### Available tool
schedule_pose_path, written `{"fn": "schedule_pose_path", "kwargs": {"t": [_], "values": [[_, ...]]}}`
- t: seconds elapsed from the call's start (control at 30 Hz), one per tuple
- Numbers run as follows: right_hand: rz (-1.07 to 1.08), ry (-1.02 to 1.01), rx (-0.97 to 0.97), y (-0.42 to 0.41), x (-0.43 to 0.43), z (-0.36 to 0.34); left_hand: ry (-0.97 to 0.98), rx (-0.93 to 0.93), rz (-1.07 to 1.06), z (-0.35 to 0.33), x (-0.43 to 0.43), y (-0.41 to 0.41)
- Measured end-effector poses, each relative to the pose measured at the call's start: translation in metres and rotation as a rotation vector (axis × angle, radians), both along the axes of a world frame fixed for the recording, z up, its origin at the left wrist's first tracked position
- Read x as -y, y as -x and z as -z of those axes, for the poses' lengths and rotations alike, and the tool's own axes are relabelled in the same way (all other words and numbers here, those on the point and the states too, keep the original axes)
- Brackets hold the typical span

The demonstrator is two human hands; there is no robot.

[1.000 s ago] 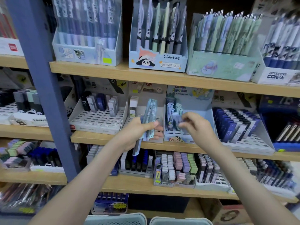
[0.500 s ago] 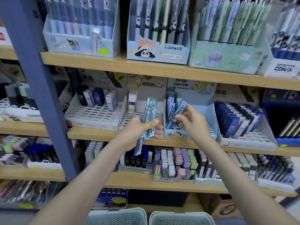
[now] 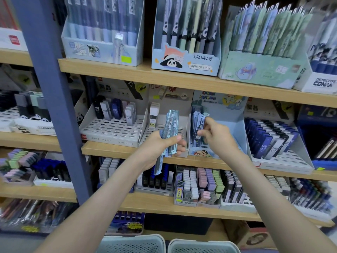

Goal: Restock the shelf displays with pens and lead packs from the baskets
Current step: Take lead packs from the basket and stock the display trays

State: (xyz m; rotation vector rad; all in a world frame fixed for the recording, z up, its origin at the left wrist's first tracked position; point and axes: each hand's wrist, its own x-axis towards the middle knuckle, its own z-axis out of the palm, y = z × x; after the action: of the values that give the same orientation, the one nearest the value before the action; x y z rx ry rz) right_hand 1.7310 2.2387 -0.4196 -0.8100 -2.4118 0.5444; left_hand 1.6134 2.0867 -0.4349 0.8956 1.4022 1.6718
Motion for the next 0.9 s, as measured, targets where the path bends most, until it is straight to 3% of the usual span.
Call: {"fn": "schedule_pose_path", "kwargs": {"t": [0.2,0.33,0.53,0.9], "values": [[-0.017,-0.017,-0.039,-0.002,0.006,0.014,-0.009,-0.013,0.0,0.0,0.001,-0.001],[-0.063,-0.254,-0.006,-0.004,0.009,0.015,-0.011,-0.005,0.001,-0.001,0.002,-0.003],[-0.057,-0.429,-0.028,-0.006,0.005,0.019,0.01,0.034,0.035,-0.001,0.003,-0.004],[-0.116,-0.288,-0.124,-0.009,-0.005,0.023,-0.002,0.087,0.027,-0.002,0.007,-0.008]]}}
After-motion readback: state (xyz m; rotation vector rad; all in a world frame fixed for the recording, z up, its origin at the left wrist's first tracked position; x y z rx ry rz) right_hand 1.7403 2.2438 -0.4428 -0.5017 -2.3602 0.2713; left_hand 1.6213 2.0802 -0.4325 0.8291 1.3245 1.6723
